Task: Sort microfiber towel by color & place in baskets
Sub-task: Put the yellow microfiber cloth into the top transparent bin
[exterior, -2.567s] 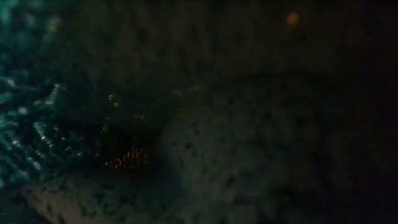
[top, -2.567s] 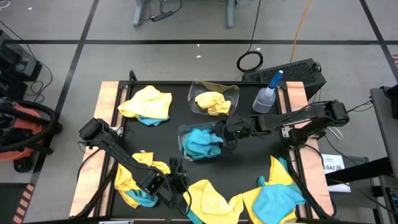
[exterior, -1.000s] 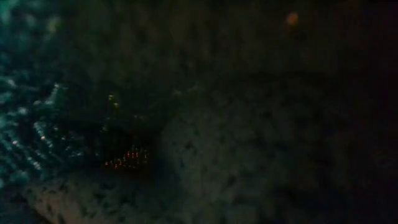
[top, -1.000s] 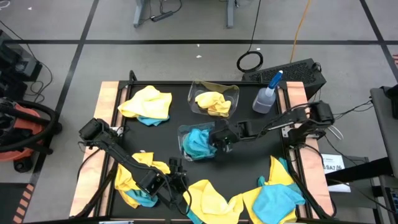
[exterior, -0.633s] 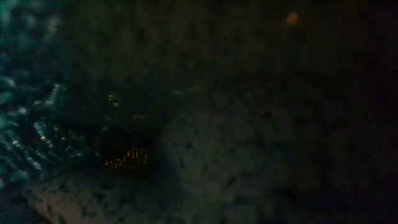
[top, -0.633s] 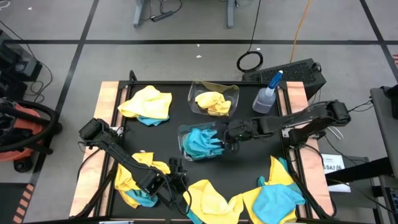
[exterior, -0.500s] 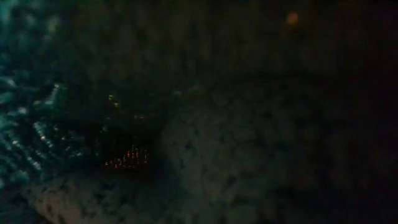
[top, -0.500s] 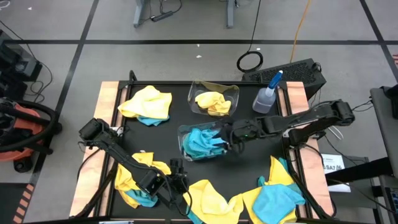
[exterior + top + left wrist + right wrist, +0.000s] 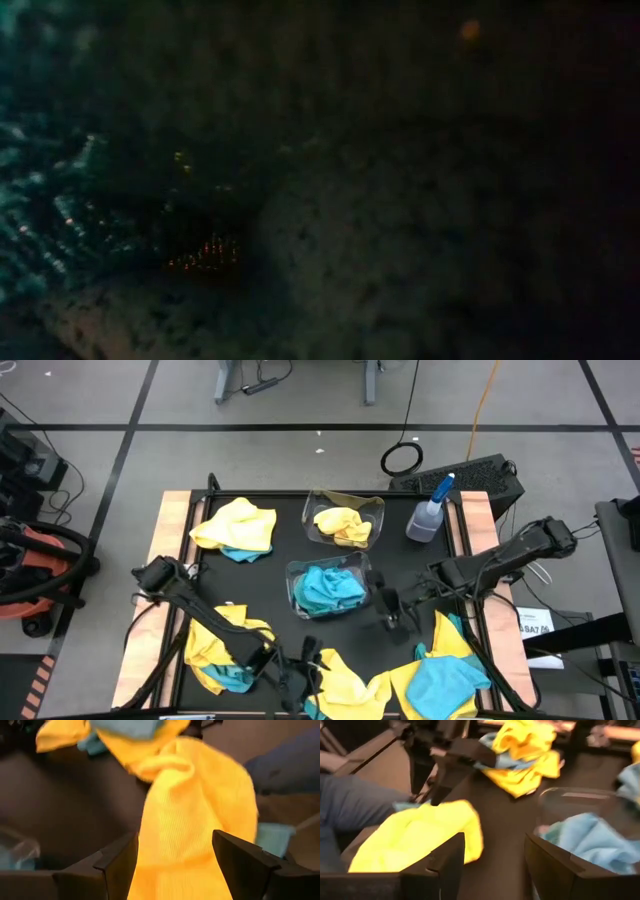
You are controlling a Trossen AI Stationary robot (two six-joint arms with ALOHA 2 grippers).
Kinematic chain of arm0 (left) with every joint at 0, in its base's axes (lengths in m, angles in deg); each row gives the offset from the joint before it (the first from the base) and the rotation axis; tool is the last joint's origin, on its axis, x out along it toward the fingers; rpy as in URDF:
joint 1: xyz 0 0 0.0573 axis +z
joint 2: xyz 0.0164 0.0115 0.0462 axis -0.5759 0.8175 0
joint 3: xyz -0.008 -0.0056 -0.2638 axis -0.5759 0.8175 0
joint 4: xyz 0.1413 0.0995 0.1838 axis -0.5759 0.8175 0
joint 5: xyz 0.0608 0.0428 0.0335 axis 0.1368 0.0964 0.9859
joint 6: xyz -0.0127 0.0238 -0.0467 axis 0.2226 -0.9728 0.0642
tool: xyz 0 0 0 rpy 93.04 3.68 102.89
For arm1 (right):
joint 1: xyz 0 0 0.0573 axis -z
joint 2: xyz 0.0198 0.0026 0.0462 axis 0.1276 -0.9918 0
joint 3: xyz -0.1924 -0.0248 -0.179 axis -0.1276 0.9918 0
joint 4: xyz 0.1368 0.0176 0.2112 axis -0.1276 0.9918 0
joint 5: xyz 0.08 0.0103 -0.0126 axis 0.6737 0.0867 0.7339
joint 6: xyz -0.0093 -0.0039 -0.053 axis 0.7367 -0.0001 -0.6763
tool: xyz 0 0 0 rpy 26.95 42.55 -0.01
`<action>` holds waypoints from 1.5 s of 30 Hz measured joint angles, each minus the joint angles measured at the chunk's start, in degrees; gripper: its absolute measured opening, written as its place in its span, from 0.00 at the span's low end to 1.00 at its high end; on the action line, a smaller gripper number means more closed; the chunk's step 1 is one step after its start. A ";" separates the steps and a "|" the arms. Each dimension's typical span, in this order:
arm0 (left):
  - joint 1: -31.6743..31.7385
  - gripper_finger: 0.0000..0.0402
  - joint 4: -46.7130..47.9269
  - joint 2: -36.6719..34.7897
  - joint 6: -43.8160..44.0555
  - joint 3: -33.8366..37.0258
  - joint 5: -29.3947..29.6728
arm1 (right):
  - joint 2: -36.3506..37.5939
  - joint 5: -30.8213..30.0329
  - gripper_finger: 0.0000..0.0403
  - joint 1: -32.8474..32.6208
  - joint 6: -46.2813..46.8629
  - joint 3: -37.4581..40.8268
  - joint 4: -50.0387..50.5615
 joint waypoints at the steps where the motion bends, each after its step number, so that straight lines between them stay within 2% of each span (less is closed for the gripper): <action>1: 0.49 0.65 -1.84 0.46 -0.22 0.00 -1.00 | 0.00 0.00 0.49 -0.81 0.19 0.00 0.52; 11: 5.17 0.62 -12.84 8.27 -0.29 0.00 -11.49 | -0.02 -0.42 0.49 -6.42 5.47 0.00 4.54; 14: 6.09 0.59 -14.81 10.31 -0.29 0.00 -12.87 | -0.02 -0.84 0.49 -7.85 6.62 0.00 5.28; 20: 7.72 0.48 -16.98 13.82 -0.22 0.00 -19.51 | -0.02 -3.72 0.49 -9.91 7.50 0.00 6.18; 24: 8.22 0.34 -18.00 14.55 -0.89 0.00 -19.66 | -0.02 -4.35 0.49 -10.20 7.50 0.00 6.17; 29: 8.47 0.07 -17.82 13.80 -3.22 0.00 -19.71 | -0.02 -5.19 0.49 -10.21 7.48 0.00 6.19; 30: 8.51 0.04 -18.21 13.38 -3.46 0.00 -19.77 | -0.02 -5.21 0.49 -10.20 7.48 0.00 6.26; 38: 8.39 0.03 -16.06 7.22 -5.31 0.00 -19.56 | -0.03 -5.19 0.49 -10.22 8.00 0.00 7.80; 45: 7.34 0.02 -10.19 0.55 -7.70 -0.02 -16.41 | -0.04 -5.19 0.49 -10.80 9.19 0.00 8.56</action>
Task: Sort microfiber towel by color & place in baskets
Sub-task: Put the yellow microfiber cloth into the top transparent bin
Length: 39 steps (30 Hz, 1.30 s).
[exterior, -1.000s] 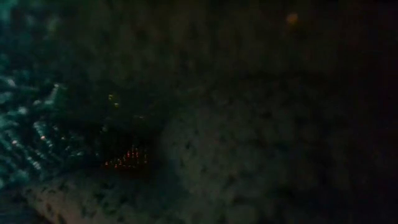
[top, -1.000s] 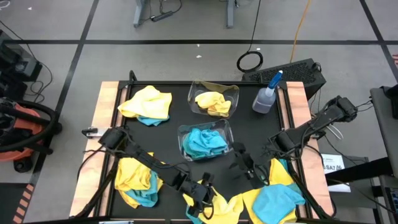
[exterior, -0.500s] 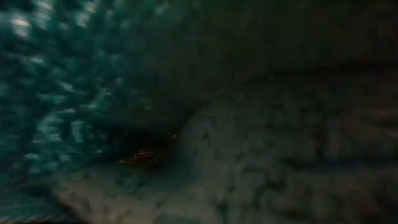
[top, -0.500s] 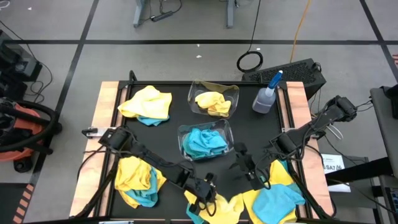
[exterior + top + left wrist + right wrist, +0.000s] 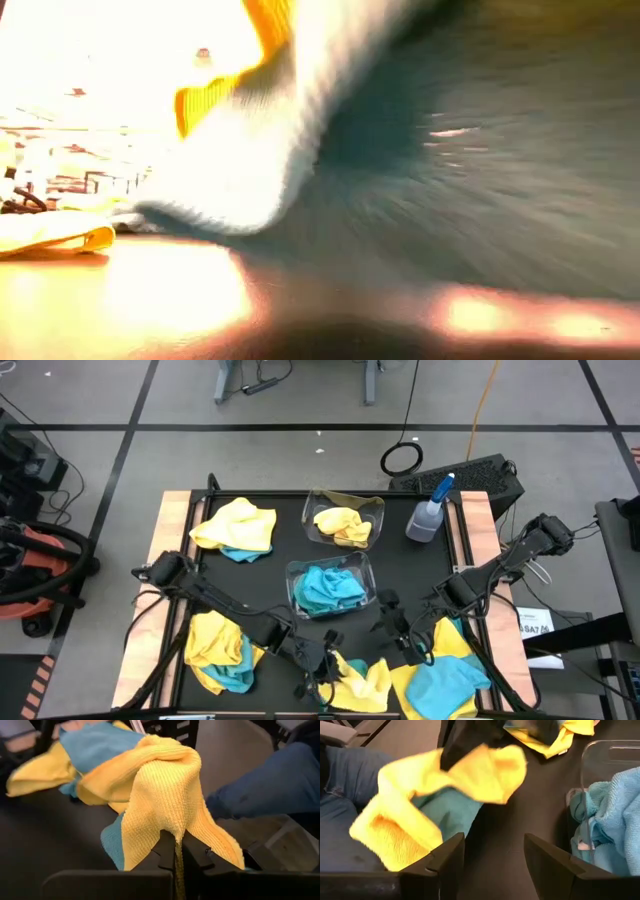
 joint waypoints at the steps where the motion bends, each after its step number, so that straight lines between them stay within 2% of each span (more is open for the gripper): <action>1: -0.01 0.02 0.59 -0.39 0.00 -0.02 0.68 | 0.00 -0.01 0.49 -0.36 0.39 0.00 0.19; 4: -0.34 0.03 4.81 -1.09 1.16 -0.07 3.00 | 0.00 0.07 0.49 -1.80 3.22 0.00 2.34; 8: -0.36 0.07 8.12 -1.07 3.06 -0.07 3.18 | -0.34 -1.01 0.49 -4.47 7.73 0.00 5.48; 16: -0.32 0.11 7.83 -1.07 2.97 -0.04 5.72 | -2.86 -5.91 0.49 -9.00 10.53 0.00 5.76; 24: 0.10 0.13 7.04 0.16 2.94 0.04 6.50 | -4.43 -6.14 0.49 -9.29 10.90 0.00 3.99; 33: 0.31 0.36 5.56 2.11 2.49 0.04 7.77 | -5.11 -6.21 0.49 -9.27 10.69 0.00 3.80; 36: 0.55 0.38 5.82 2.33 2.47 0.02 7.73 | -5.11 -6.23 0.49 -9.27 10.44 0.00 3.39; 39: 0.82 0.36 5.06 2.93 2.48 0.00 7.69 | -5.11 -6.44 0.49 -9.27 10.30 0.00 3.41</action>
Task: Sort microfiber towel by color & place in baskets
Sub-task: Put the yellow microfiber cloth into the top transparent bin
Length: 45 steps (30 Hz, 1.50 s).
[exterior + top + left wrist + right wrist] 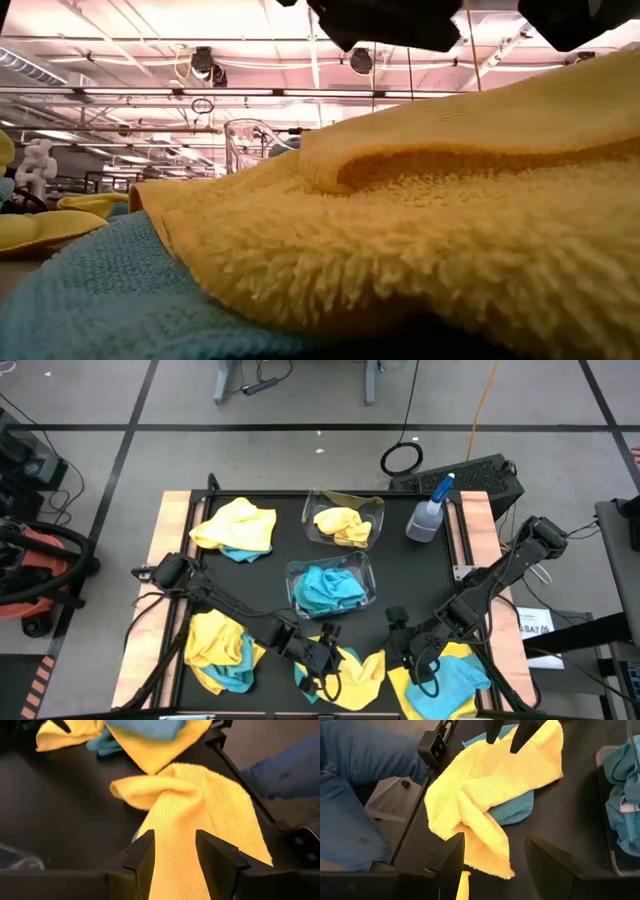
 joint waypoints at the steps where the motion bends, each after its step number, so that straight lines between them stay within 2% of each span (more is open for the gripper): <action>1: 0.06 0.36 -0.40 0.41 0.06 -0.04 -0.18 | 0.00 -0.61 0.49 -0.02 -0.04 0.00 -0.01; 8: 0.03 0.38 -6.73 4.79 -2.98 0.02 -2.68 | 0.00 -1.09 0.49 -0.01 -0.47 0.00 -0.56; 12: 0.15 0.39 -7.39 5.63 -3.50 0.06 -0.94 | 0.00 -1.10 0.49 0.00 -0.47 0.00 -0.87; 15: 0.20 0.34 -9.09 5.38 -5.20 0.04 -0.38 | 0.00 -1.10 0.49 0.00 -0.50 0.00 -0.82; 20: 0.34 0.17 -9.35 5.56 -5.68 0.04 -0.48 | 0.00 -2.17 0.49 -0.02 -1.48 0.00 -0.85; 22: 0.37 0.16 -10.21 5.95 -7.83 0.02 -0.51 | 0.00 -2.47 0.49 0.00 -1.64 0.00 -1.00; 25: -0.17 0.21 -13.02 7.00 -10.27 0.03 0.38 | 0.00 -2.56 0.49 0.00 -1.84 0.00 -1.81; 32: 0.09 0.51 -13.44 8.27 -10.05 0.02 0.91 | 0.00 -2.56 0.49 0.00 -1.72 0.00 -1.79; 35: 0.27 0.56 -14.42 8.18 -9.94 0.02 0.93 | 0.00 -2.56 0.49 0.00 -1.74 0.00 -1.79; 37: 0.35 0.53 -14.76 8.16 -10.00 0.02 1.28 | 0.00 -2.56 0.49 0.00 -1.82 0.00 -1.86; 39: 0.53 0.44 -14.75 8.16 -10.00 0.02 1.43 | 0.00 -2.56 0.49 0.00 -1.91 0.00 -1.95; 45: 1.64 0.05 -14.16 8.17 -10.01 0.02 -3.40 | 0.00 -2.56 0.49 0.00 -1.95 0.00 -2.12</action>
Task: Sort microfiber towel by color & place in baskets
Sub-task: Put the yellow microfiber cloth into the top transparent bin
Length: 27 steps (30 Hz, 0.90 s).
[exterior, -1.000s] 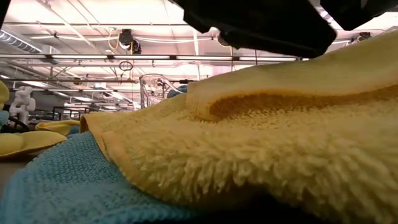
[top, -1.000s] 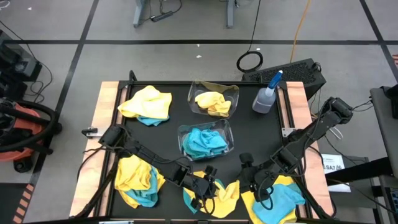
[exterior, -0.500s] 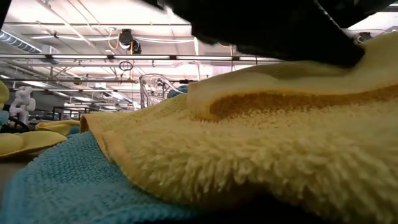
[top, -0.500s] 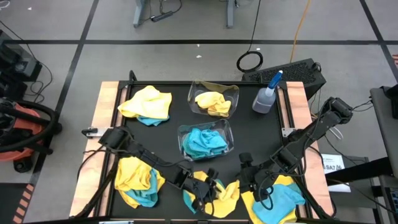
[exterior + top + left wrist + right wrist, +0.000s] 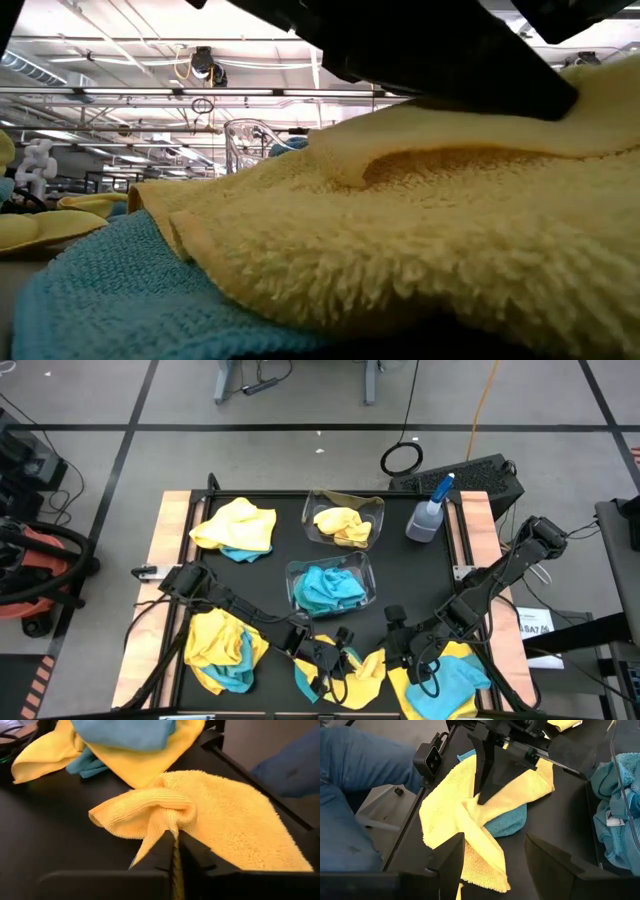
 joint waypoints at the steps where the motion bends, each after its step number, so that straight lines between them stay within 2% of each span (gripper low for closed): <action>1: 0.11 0.03 -0.01 -0.01 0.02 0.00 -0.30 | 0.00 0.00 0.49 0.00 0.00 0.00 0.00; 6: 0.22 0.01 -0.45 -0.24 -0.18 0.00 -0.40 | 0.00 0.00 0.49 0.00 0.25 -0.01 0.00; 10: 0.21 0.01 1.41 -3.03 -1.26 -1.34 -0.20 | 0.00 0.19 0.49 -0.02 0.68 0.00 0.04; 19: -2.52 0.00 10.94 -17.69 -5.50 -3.19 3.78 | -0.02 0.31 0.49 -1.84 3.81 0.00 1.60; 27: -5.10 0.00 16.68 -29.21 -10.51 -3.19 19.09 | -1.28 -2.64 0.49 -2.91 3.85 -0.02 1.61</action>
